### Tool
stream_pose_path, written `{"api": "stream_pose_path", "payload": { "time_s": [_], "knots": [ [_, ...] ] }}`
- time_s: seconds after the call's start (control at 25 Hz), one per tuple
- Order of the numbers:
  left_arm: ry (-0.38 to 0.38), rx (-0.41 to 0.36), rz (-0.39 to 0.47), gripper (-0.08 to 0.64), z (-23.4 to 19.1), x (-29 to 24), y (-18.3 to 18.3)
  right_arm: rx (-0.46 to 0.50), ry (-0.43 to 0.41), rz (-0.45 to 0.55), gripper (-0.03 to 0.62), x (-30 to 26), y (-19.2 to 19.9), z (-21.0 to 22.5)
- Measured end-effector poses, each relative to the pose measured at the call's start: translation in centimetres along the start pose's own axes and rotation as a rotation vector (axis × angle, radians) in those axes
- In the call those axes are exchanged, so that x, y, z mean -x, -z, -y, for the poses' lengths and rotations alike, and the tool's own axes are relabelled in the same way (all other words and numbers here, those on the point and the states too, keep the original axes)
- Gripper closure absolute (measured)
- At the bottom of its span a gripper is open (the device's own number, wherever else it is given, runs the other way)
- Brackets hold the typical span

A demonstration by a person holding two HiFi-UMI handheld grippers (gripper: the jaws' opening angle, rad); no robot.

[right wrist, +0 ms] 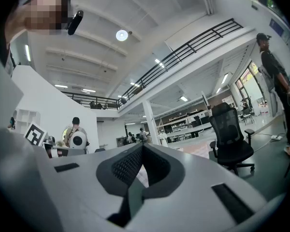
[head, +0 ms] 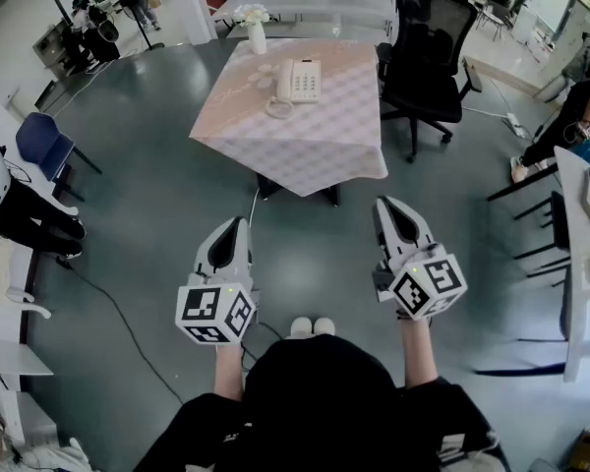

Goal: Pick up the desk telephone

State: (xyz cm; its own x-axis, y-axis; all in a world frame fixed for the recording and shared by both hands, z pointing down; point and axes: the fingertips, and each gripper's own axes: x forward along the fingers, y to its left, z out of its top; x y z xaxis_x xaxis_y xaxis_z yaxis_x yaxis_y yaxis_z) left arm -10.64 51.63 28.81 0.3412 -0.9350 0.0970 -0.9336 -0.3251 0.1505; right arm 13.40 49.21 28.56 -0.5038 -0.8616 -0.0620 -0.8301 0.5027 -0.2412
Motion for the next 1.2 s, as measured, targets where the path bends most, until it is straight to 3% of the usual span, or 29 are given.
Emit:
{"api": "stream_pose_path", "payload": {
  "time_s": [0.76,1.2],
  "knots": [
    [-0.071,0.011,-0.005,0.561,-0.6,-0.6,1.0,-0.003,0.023,-0.007,0.600,-0.6,0.6,2.7],
    [-0.097,0.042,-0.018,0.560,-2.5,-5.0,2.0,-0.019,0.015,-0.020,0.600,-5.2,1.6,5.5]
  ]
}}
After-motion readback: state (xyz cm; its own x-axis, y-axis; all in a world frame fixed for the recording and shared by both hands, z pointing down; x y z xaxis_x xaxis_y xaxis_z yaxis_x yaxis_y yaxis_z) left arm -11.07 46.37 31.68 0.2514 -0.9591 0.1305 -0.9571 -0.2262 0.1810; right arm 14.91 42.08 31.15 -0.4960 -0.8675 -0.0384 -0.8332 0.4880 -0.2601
